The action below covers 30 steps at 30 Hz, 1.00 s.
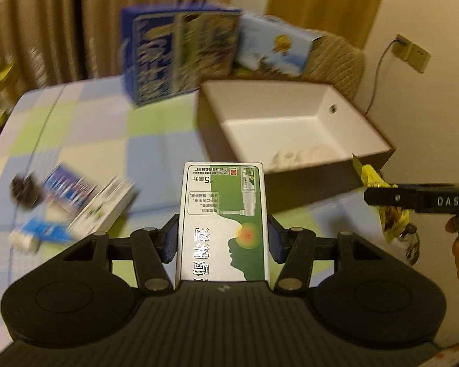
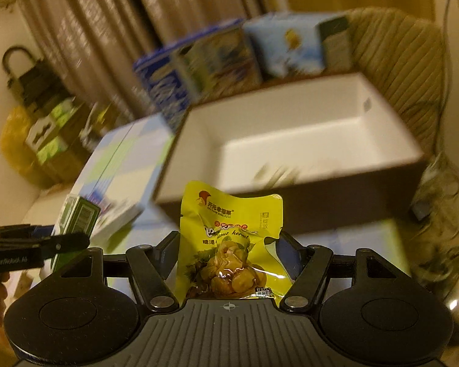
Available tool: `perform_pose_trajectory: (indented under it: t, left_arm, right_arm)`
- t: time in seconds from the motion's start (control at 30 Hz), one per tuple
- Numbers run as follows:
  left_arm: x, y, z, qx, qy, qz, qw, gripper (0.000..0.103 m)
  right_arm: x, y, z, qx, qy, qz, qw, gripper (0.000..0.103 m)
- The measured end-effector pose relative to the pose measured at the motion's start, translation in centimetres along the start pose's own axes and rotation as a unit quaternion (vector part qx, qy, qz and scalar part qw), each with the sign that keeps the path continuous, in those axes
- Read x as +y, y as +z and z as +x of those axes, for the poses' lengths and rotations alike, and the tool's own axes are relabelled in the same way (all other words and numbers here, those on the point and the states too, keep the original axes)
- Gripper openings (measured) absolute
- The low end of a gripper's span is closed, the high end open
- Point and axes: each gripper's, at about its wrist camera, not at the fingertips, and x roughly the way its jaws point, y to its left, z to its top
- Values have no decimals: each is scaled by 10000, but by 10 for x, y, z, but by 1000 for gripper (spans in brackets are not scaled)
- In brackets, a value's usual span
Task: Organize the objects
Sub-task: 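Carry green box and yellow packet into the open box and release both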
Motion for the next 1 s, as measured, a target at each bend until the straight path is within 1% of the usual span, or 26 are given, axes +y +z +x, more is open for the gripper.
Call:
perform_pose_trajectory:
  t: [0.1, 0.23, 0.33, 0.47, 0.63, 0.83, 1.0]
  left_arm:
    - [-25, 26, 19, -92, -41, 149, 9998, 51]
    - [-50, 58, 47, -126, 26, 315, 9994, 51]
    - [-66, 80, 73, -77, 120, 365, 9992, 51]
    - [-78, 100, 112, 141, 295, 358, 9988, 51]
    - [-75, 107, 156, 553, 506, 267, 9968, 51]
    - [-80, 111, 199, 848, 710, 306, 9934, 51]
    - [-84, 108, 228, 1042, 918, 386, 9896, 51]
  right_arm:
    - [-23, 26, -6, -218, -161, -73, 9996, 65]
    - [-50, 55, -1, -323, -335, -227, 9987, 65]
    - [-68, 71, 9, -284, -425, -352, 9981, 65]
    - [-88, 87, 34, -117, -497, -494, 9975, 65]
    - [-107, 99, 66, 168, -622, -657, 9958, 65]
    - [-127, 109, 101, 504, -741, -815, 9926, 65]
    - [-135, 114, 118, 675, -749, -919, 9907, 65]
